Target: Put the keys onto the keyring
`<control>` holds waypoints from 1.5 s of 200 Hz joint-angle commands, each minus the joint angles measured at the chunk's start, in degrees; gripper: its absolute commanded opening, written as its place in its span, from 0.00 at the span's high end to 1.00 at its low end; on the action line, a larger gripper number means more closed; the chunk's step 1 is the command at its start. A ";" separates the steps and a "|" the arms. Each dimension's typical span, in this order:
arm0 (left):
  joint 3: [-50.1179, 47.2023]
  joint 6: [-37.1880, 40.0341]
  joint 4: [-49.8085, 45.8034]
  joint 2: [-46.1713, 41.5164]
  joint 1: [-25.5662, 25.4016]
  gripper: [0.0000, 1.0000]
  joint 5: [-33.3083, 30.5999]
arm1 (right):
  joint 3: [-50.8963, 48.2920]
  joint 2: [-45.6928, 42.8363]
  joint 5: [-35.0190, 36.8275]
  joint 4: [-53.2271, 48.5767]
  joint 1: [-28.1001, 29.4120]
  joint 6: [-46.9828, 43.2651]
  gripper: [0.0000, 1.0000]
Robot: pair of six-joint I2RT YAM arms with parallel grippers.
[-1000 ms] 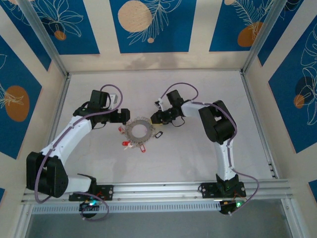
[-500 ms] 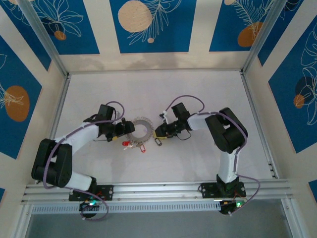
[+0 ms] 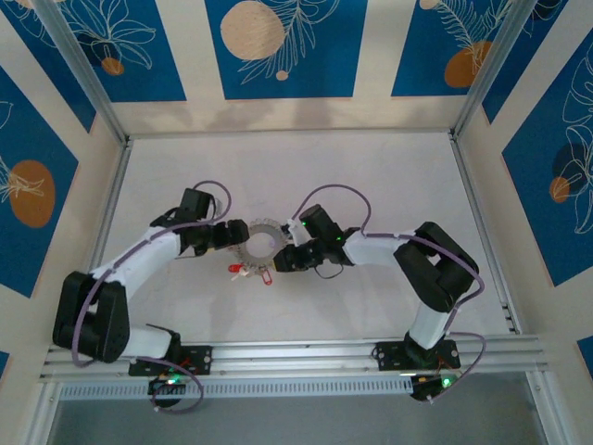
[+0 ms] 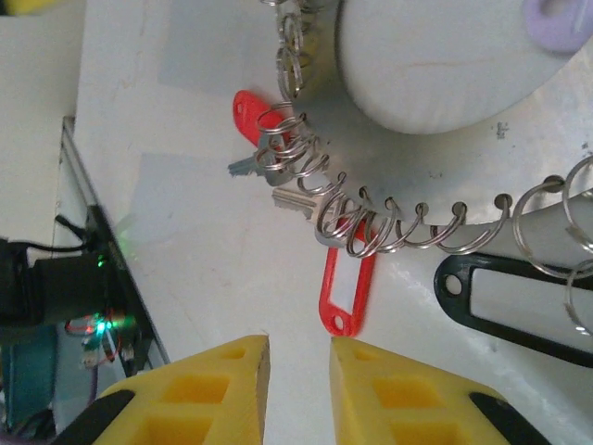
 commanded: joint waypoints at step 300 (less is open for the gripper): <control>7.87 11.74 -6.49 -1.98 1.70 0.01 -2.83 | -13.75 -16.00 13.01 -5.01 -16.83 9.15 0.51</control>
